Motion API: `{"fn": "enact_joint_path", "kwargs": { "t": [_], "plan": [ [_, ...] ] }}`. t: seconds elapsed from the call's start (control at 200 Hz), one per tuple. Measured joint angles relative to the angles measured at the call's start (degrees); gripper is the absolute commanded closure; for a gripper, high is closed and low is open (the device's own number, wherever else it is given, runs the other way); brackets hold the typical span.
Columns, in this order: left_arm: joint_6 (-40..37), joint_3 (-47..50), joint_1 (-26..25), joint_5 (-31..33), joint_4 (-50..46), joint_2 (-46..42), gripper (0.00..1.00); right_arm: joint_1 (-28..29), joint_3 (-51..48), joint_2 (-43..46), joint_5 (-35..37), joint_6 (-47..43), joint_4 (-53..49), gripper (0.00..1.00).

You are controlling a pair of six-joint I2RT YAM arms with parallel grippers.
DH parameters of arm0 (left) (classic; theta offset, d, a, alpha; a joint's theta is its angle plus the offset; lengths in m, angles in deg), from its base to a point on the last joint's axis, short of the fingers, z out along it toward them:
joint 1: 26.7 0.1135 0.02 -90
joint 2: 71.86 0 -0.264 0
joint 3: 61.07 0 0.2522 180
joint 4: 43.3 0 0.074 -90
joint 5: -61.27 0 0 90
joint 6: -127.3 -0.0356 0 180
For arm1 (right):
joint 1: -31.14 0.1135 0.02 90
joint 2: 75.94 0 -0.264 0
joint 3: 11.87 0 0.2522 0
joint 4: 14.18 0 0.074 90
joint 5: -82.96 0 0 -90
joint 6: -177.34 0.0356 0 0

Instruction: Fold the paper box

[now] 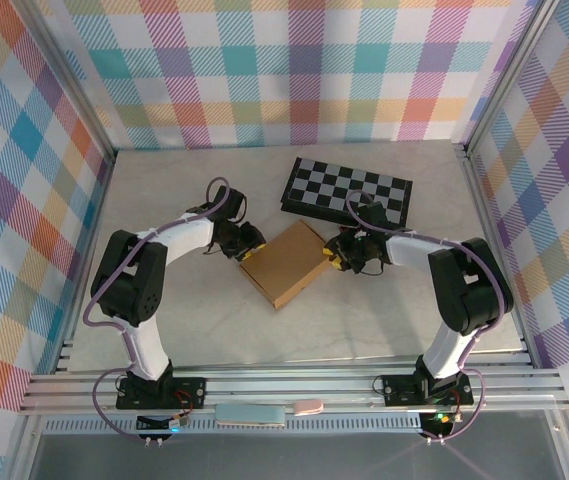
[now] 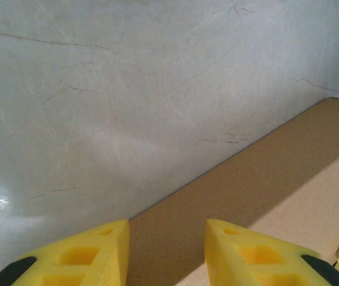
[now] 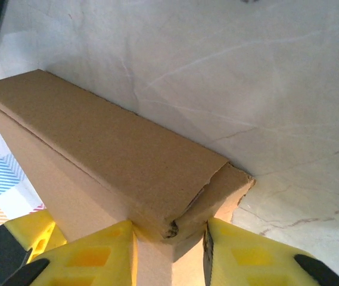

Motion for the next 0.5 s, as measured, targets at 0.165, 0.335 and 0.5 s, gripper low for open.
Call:
{"fn": "enact_joint_path", "kwargs": {
  "t": [0.165,0.335,0.5],
  "plan": [
    [-0.07,0.00,-0.04,0.04,-0.02,0.02,0.63,0.09,-0.13,-1.01,0.04,-0.22,1.11,0.53],
    [-0.24,0.00,-0.24,0.04,-0.02,0.11,0.63,0.11,-0.07,-1.40,0.07,-2.84,1.73,0.49],
    [-0.46,-0.02,-0.28,0.04,-0.07,0.35,0.63,0.11,0.83,-2.69,-0.22,-7.23,2.62,0.53]
  ]
}}
